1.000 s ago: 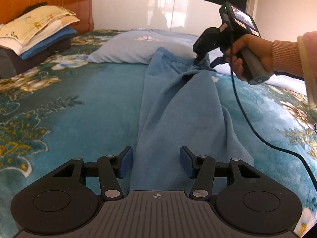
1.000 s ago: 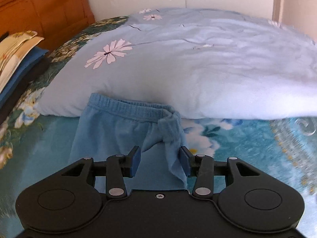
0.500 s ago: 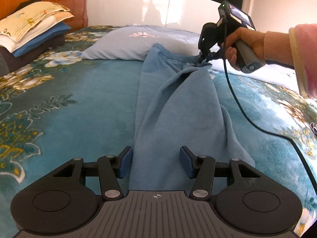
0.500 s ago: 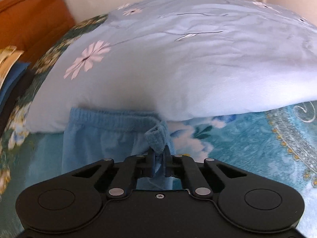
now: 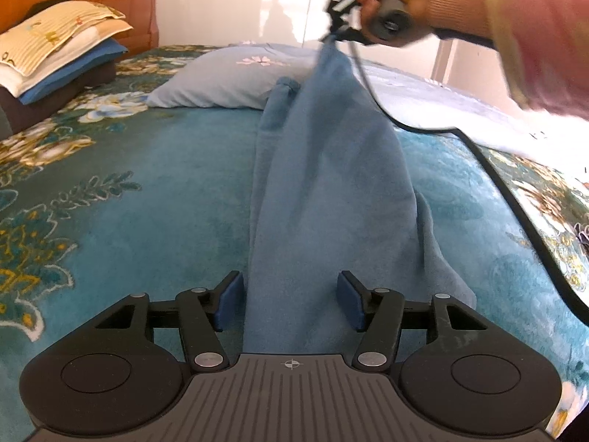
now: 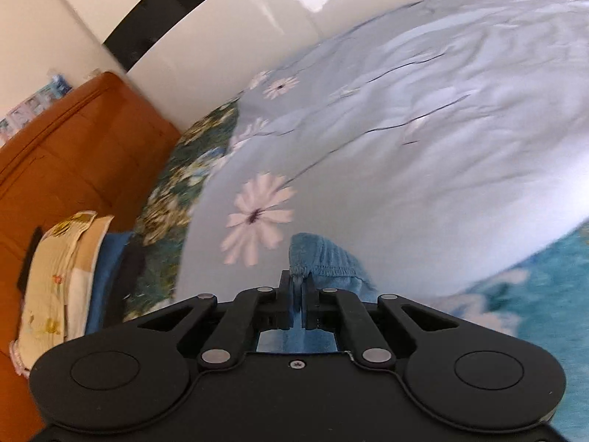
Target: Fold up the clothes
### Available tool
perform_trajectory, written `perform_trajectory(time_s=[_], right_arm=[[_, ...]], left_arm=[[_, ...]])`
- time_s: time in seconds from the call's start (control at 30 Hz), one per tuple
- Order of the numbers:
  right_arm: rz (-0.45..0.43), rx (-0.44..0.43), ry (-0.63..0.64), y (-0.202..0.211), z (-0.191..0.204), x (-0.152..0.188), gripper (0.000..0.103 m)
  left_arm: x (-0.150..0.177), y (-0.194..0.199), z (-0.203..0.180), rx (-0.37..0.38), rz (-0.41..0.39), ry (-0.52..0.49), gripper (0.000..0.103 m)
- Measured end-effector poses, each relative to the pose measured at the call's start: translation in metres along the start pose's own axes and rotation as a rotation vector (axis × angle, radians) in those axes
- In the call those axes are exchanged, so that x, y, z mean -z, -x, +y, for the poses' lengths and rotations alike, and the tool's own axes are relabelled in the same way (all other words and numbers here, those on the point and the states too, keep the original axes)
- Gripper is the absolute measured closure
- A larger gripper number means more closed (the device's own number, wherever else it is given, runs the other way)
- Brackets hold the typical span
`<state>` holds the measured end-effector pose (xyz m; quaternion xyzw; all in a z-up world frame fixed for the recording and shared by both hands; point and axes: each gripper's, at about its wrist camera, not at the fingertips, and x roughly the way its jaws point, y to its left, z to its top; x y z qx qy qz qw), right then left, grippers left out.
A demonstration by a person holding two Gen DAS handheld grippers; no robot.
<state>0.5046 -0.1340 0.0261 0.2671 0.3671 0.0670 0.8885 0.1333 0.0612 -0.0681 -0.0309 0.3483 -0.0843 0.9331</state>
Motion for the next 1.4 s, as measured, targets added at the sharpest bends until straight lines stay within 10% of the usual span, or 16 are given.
perform_trajectory(time_s=[0.4,0.5,0.63,0.9,1.4], right_arm=[[0.215,0.066,0.23,-0.087,0.038,0.046,0.096],[0.239,0.042,0.219,-0.082,0.035,0.045,0.081],[0.238,-0.06,0.248,-0.048,0.039,0.036,0.057],[0.039,-0.086,0.484,0.091,0.017,0.056,0.05],[0.127,0.027,0.61,0.158,-0.086,0.206,0.065]], left_arm=[[-0.001,-0.007,-0.002,0.007,0.008,-0.037,0.042],[-0.001,-0.007,-0.002,0.007,0.006,-0.034,0.041],[-0.001,-0.007,-0.001,0.008,0.006,-0.024,0.041],[-0.004,0.007,0.005,-0.015,-0.016,0.028,0.041],[-0.002,0.039,-0.031,-0.099,-0.104,0.018,0.047]])
